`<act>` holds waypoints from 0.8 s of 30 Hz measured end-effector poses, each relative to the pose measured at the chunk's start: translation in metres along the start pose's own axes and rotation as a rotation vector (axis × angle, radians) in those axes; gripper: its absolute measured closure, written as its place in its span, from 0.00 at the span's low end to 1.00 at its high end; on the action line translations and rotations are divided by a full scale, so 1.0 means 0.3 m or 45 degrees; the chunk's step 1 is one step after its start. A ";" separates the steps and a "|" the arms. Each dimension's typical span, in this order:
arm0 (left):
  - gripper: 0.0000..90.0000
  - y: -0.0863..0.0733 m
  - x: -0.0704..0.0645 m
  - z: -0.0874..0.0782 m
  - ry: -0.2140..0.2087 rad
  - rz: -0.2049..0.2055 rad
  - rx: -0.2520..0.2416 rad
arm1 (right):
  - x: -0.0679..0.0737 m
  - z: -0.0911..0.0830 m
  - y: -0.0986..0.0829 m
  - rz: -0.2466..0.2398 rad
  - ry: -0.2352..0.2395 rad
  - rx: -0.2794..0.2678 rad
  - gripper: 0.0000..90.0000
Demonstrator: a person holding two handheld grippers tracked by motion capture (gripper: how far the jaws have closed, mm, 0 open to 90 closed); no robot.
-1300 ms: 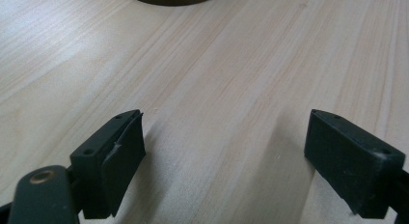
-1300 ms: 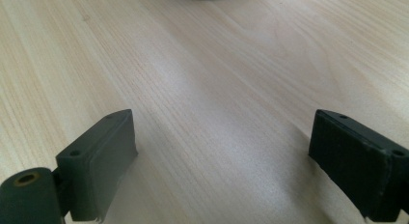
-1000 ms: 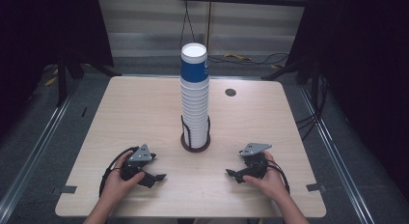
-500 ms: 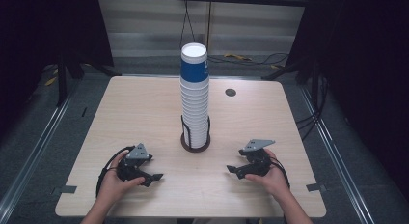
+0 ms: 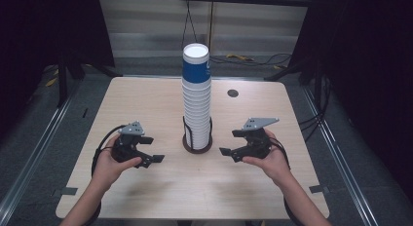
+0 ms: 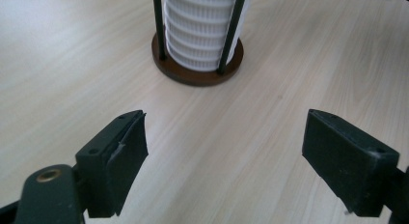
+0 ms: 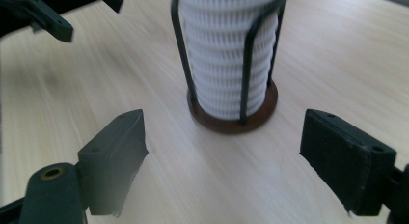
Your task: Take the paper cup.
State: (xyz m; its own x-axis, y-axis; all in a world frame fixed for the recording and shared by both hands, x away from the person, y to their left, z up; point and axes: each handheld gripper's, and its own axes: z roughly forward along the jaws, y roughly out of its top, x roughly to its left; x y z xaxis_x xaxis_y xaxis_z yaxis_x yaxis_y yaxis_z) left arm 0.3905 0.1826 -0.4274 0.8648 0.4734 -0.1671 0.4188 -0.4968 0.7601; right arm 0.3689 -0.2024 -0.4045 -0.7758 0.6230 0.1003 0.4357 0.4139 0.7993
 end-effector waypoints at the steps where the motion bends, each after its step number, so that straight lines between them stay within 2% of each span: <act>1: 0.18 0.015 -0.003 -0.003 -0.001 0.015 -0.008 | 0.001 -0.005 0.020 -0.016 -0.005 0.004 0.17; 3: 0.18 0.043 -0.010 -0.008 -0.016 0.022 -0.006 | 0.001 -0.016 0.055 -0.060 -0.032 0.013 0.17; 5: 0.18 0.054 -0.014 -0.008 -0.017 0.024 -0.012 | -0.001 -0.028 0.084 -0.051 -0.006 -0.010 0.17; 6: 0.18 0.076 -0.017 -0.010 -0.028 0.031 -0.002 | 0.000 -0.034 0.098 -0.056 -0.008 -0.013 0.17; 10: 0.18 0.102 -0.018 -0.009 -0.043 0.033 -0.013 | 0.002 -0.046 0.143 -0.106 -0.049 0.001 0.17; 15: 0.18 0.141 -0.016 -0.005 -0.061 0.032 -0.047 | 0.001 -0.052 0.188 -0.109 -0.045 -0.032 0.17; 16: 0.18 0.154 -0.017 -0.007 -0.049 0.041 -0.052 | 0.000 -0.054 0.200 -0.106 -0.041 -0.041 0.17; 17: 0.18 0.171 -0.018 -0.007 -0.042 0.046 -0.063 | -0.004 -0.059 0.227 -0.098 -0.031 -0.065 0.17; 20: 0.17 0.189 -0.017 -0.007 -0.044 0.046 -0.074 | -0.010 -0.066 0.256 -0.071 -0.015 -0.095 0.17; 24: 0.18 0.221 -0.019 -0.007 -0.050 0.067 -0.082 | -0.011 -0.080 0.297 -0.077 -0.033 -0.112 0.16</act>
State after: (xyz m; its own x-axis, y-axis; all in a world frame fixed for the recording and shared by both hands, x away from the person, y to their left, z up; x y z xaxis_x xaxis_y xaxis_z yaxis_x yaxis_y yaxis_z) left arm 0.4126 0.1484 -0.3749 0.8958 0.4185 -0.1494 0.3551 -0.4720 0.8070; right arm 0.3994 -0.1836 -0.3194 -0.7871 0.6158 0.0359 0.3459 0.3924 0.8523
